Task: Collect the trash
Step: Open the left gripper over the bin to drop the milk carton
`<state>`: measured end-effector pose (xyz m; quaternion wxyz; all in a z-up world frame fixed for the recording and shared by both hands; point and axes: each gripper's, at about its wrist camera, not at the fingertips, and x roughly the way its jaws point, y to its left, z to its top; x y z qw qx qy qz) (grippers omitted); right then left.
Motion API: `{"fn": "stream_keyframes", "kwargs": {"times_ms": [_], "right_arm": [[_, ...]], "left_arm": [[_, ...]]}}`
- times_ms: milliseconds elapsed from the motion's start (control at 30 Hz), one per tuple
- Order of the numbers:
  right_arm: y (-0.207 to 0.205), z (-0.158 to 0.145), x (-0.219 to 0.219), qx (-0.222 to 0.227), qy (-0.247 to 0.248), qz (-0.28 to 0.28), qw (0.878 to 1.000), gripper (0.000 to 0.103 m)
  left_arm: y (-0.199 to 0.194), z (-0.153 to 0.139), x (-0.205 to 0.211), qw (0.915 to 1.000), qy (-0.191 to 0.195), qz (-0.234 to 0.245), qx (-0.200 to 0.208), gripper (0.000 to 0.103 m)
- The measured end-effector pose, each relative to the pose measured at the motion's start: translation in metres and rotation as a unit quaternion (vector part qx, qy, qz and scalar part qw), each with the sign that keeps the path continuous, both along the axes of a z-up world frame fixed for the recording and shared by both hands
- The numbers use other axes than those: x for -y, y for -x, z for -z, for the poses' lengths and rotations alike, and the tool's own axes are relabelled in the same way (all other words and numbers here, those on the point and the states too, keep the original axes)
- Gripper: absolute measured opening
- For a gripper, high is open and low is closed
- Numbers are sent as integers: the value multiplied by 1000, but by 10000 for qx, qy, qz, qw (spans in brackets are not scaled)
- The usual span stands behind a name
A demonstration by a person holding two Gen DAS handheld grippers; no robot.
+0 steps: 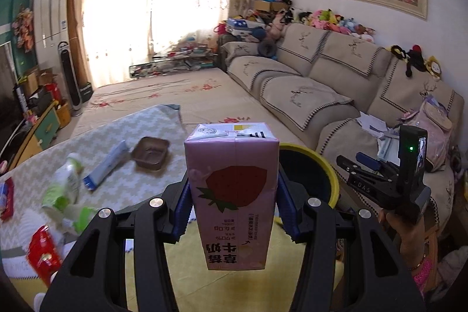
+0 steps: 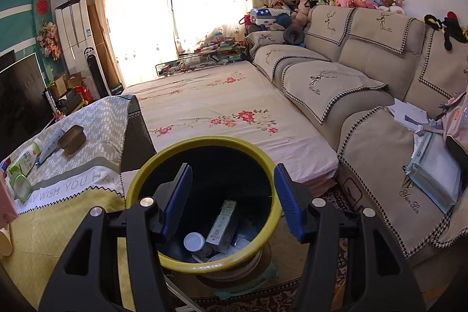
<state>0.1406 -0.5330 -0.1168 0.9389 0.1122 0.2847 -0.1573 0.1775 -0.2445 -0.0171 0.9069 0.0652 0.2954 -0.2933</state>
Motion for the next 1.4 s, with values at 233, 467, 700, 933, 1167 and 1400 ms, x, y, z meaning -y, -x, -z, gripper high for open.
{"fn": "stream_keyframes", "kwargs": {"times_ms": [233,467,700,933,1167,1400], "right_arm": [[17,-2,26,132,-110,244,9996,58],[17,2,32,126,-172,270,9994,60],[13,5,28,84,-202,217,9995,60],[6,-2,5,67,-123,-102,9998,61],[-11,-4,-53,11,-267,-1098,9936,61],[-23,2,-147,-195,-592,-2762,9591,61]], "left_arm": [[-30,36,115,9965,-257,767,-195,51],[-60,57,160,9977,-408,500,-223,72],[-51,30,113,9997,-193,145,58,72],[-6,-5,42,9995,128,-86,286,75],[38,-24,-61,9954,347,-814,379,75],[79,-28,-186,9733,377,-2189,573,77]]}}
